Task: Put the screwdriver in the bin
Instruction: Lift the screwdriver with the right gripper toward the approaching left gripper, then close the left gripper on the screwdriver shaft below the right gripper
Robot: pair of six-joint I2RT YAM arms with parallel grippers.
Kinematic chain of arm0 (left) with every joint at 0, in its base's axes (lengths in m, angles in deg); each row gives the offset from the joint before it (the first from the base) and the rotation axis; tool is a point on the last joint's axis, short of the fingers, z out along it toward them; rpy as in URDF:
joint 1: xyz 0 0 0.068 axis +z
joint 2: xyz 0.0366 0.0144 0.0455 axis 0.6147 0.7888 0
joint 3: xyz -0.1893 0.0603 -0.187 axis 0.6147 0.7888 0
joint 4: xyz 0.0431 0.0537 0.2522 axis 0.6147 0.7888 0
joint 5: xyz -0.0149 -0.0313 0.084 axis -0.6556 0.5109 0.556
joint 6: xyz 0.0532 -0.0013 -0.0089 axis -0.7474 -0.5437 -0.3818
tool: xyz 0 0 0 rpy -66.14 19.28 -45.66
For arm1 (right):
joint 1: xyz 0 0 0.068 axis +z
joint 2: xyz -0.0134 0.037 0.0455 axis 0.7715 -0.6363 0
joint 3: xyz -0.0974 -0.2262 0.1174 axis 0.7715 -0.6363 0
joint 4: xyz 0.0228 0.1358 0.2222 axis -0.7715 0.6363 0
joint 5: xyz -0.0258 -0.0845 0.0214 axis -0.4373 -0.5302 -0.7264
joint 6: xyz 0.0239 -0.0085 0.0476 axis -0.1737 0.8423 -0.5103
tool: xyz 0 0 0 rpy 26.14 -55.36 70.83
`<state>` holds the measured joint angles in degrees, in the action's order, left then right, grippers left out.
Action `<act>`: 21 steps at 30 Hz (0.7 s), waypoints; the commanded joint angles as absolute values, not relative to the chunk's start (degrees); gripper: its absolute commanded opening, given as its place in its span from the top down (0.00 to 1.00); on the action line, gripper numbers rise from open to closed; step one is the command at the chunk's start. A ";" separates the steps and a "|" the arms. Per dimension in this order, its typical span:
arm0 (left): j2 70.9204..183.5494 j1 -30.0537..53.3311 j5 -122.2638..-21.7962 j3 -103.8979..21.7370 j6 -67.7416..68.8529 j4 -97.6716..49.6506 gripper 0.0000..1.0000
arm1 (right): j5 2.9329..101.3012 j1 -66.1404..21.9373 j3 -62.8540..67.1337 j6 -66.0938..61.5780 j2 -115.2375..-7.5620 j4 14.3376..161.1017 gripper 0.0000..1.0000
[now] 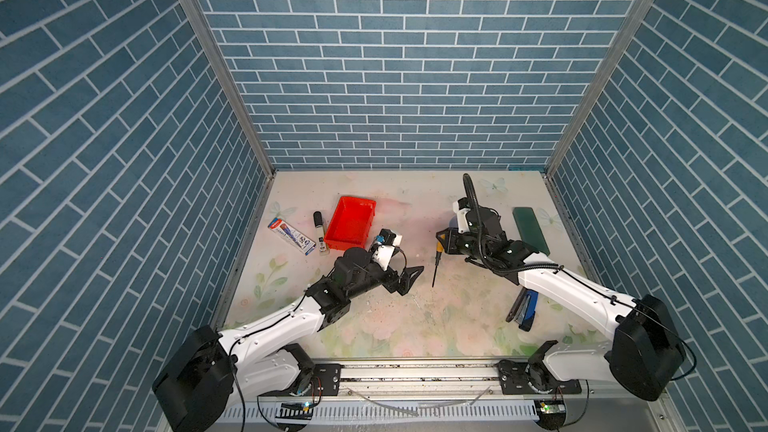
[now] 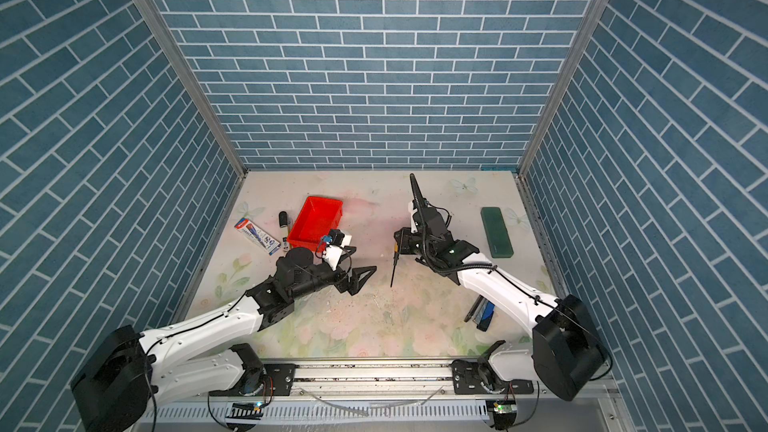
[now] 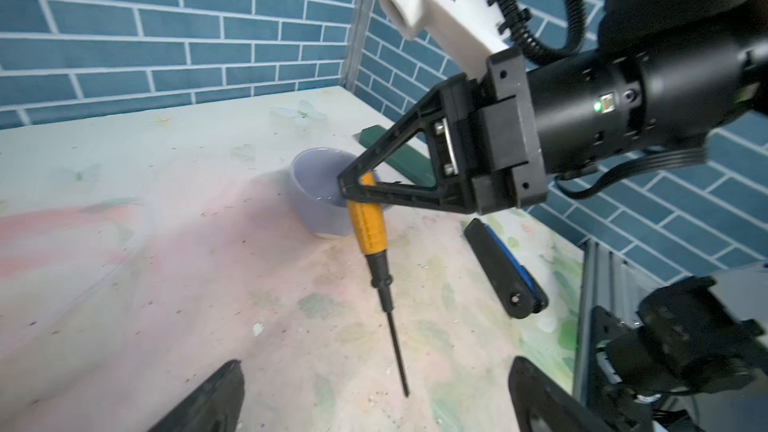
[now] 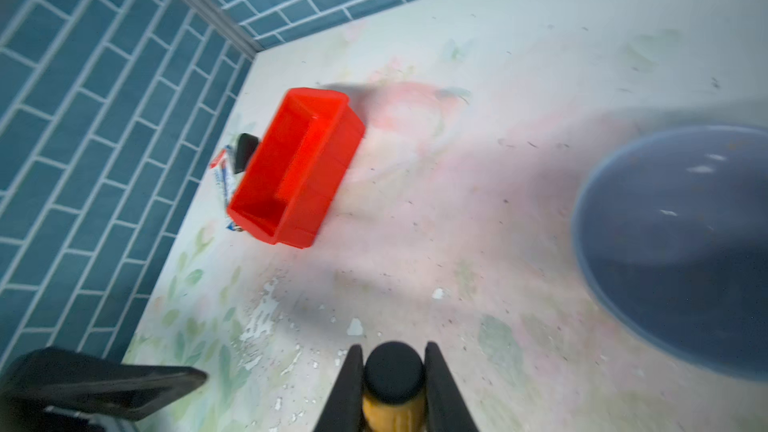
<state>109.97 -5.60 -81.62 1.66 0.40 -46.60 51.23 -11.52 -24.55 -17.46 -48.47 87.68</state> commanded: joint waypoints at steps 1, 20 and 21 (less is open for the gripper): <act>111.84 -4.70 -87.61 0.50 5.33 -53.36 0.05 | 60.91 -11.63 -27.90 -13.56 -47.11 72.50 1.00; 115.14 -3.89 -86.39 1.99 8.29 -60.50 0.58 | 73.78 -11.65 -32.53 -25.61 -51.82 45.71 1.00; 115.10 -3.75 -85.84 2.22 8.29 -60.27 0.57 | 73.84 -11.64 -32.64 -25.60 -51.82 45.74 1.00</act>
